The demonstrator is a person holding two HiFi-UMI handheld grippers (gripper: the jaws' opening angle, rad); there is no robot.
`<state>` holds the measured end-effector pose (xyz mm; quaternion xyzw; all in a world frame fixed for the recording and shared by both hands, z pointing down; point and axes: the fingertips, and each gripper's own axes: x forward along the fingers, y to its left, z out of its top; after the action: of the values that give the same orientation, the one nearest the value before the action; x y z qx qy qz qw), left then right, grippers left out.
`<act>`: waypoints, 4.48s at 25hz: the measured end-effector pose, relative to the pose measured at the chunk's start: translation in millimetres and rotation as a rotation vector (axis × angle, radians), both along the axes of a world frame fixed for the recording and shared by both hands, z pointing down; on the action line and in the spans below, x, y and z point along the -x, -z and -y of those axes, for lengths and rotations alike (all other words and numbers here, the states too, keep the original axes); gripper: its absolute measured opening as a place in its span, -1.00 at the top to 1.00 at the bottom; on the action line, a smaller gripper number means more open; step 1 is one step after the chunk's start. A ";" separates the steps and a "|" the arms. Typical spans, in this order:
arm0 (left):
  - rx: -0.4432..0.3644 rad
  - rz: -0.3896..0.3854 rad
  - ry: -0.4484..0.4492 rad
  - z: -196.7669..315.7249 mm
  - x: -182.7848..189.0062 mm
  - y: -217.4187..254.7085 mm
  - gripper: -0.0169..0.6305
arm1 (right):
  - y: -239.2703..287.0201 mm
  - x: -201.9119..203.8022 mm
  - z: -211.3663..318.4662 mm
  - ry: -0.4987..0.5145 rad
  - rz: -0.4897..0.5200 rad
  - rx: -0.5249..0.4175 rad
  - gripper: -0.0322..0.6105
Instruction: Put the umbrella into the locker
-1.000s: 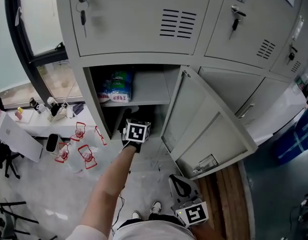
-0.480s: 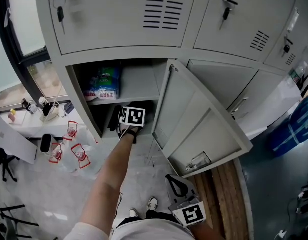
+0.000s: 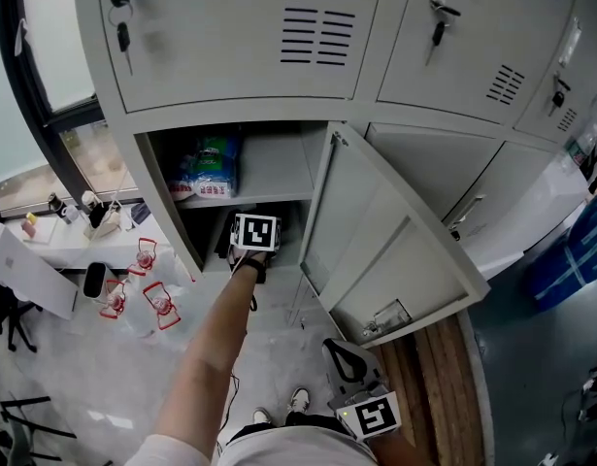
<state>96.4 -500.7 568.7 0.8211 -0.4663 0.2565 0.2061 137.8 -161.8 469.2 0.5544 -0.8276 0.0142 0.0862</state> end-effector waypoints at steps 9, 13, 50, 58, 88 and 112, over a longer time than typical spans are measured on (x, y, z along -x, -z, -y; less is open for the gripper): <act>-0.184 0.018 -0.020 -8.3 5.1 30.2 0.05 | 2.8 -1.7 -0.2 0.012 -0.008 -0.033 0.85; -0.237 -0.029 -0.052 -20.6 2.4 51.9 0.05 | 4.4 0.4 -1.2 0.017 -0.001 -0.034 0.85; -0.726 0.007 -0.113 -211.1 119.7 167.5 0.88 | 40.7 -5.3 -31.3 -0.028 -0.003 -0.131 0.85; -0.772 -0.037 -0.038 -252.4 157.4 187.7 0.88 | 49.8 -20.0 -36.1 -0.065 0.003 -0.152 0.85; -0.682 -0.152 0.080 -329.5 201.8 150.7 0.88 | 66.4 -63.3 -69.0 -0.212 -0.002 -0.179 0.85; -0.658 -0.165 0.083 -346.1 218.3 144.7 0.88 | 61.4 -40.6 -75.7 -0.184 -0.012 -0.153 0.85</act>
<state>-121.9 -154.5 424.0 0.8419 -0.5390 0.0162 -0.0224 178.4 -86.1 407.8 0.6332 -0.7713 -0.0444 0.0469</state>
